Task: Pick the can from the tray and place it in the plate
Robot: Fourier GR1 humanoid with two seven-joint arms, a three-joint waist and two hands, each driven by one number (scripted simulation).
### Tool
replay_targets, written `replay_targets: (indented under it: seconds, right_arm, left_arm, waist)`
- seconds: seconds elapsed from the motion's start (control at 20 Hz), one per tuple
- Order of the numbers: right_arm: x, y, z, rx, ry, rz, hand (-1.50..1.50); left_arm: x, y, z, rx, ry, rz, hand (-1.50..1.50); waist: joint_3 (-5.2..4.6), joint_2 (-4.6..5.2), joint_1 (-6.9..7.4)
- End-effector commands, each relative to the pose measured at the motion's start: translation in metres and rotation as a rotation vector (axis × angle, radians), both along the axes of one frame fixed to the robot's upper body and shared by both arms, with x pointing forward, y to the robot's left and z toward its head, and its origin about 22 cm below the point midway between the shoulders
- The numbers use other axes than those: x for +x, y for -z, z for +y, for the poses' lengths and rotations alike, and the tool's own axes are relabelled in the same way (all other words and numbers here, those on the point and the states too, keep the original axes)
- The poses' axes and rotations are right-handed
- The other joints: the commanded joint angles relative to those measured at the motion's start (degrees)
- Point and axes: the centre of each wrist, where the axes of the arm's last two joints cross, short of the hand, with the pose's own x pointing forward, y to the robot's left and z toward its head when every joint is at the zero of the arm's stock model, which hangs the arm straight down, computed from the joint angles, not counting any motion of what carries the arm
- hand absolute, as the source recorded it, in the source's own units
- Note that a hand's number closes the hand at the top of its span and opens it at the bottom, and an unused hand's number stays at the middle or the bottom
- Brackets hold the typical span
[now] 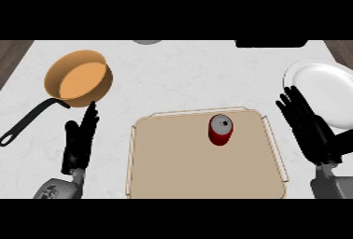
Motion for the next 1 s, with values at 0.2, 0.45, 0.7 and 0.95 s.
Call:
replay_targets:
  seconds: [0.2, 0.45, 0.7, 0.95]
  right_arm:
    - [0.048, -0.071, 0.133, -0.040, 0.143, -0.172, -1.50]
    - [0.051, -0.058, 0.099, -0.788, 0.093, -0.234, 1.50]
    - [0.012, -0.003, 0.227, -0.679, 0.134, -0.185, -1.50]
    - [0.009, -0.009, 0.233, -0.923, 0.225, -0.237, -1.50]
  left_arm:
    - [0.041, -0.061, 0.004, 0.124, 0.163, -0.255, 0.00]
    - [0.038, -0.056, -0.001, 0.103, 0.227, -0.227, 0.00]
    - [0.042, -0.051, -0.010, 0.073, 0.245, -0.228, 0.00]
    - [0.040, -0.062, 0.014, 0.077, 0.220, -0.217, 0.00]
  waist:
    - [-1.58, 0.68, 1.31]
    - [-2.32, 0.36, 1.60]
    - [-1.44, 0.77, 0.06]
    - [-1.41, 0.23, -0.76]
